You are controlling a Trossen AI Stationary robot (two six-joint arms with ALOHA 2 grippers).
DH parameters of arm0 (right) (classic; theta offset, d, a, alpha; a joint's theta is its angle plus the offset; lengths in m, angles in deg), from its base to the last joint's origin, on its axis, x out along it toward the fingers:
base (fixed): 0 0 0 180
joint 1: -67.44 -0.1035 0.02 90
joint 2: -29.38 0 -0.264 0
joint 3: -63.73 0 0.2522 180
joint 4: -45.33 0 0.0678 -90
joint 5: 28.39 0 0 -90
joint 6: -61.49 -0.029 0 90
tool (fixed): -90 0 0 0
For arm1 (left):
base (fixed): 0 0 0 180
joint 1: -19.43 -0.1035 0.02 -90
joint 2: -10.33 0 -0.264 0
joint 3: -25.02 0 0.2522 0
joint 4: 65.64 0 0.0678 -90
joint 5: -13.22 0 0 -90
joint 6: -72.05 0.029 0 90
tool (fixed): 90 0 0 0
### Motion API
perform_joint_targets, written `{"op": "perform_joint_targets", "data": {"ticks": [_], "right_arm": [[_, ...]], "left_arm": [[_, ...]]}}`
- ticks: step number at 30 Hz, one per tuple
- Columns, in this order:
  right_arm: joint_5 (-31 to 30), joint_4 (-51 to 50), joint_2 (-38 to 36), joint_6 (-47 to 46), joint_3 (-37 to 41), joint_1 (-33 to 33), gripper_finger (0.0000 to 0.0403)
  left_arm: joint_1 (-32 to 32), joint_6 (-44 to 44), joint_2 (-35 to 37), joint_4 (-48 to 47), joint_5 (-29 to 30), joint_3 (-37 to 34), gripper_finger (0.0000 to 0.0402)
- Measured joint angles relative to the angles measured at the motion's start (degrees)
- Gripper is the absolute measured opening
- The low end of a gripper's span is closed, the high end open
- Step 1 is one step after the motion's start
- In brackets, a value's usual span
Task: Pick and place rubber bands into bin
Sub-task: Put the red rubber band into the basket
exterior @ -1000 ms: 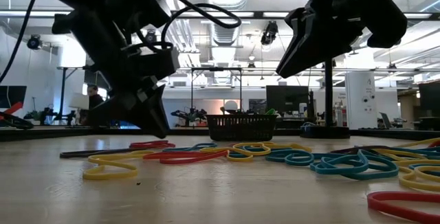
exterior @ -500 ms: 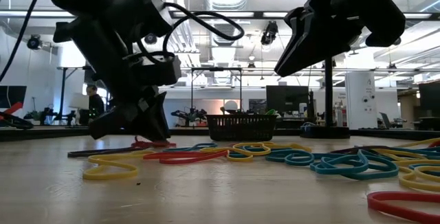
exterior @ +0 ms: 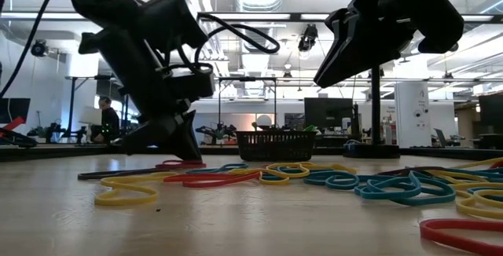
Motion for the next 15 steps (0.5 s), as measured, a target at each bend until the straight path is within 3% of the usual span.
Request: {"op": "perform_joint_targets", "data": {"ticks": [4,15], "right_arm": [[0.0,0.0,0.0,0.0,0.0,0.0,0.0064],[0.0,0.0,0.0,0.0,0.0,0.0,0.0063]], "left_arm": [[0.0,0.0,-1.1,0.3,2.3,0.0,0.0001],[4.1,0.7,2.9,2.7,19.5,-0.2,0.0]]}}
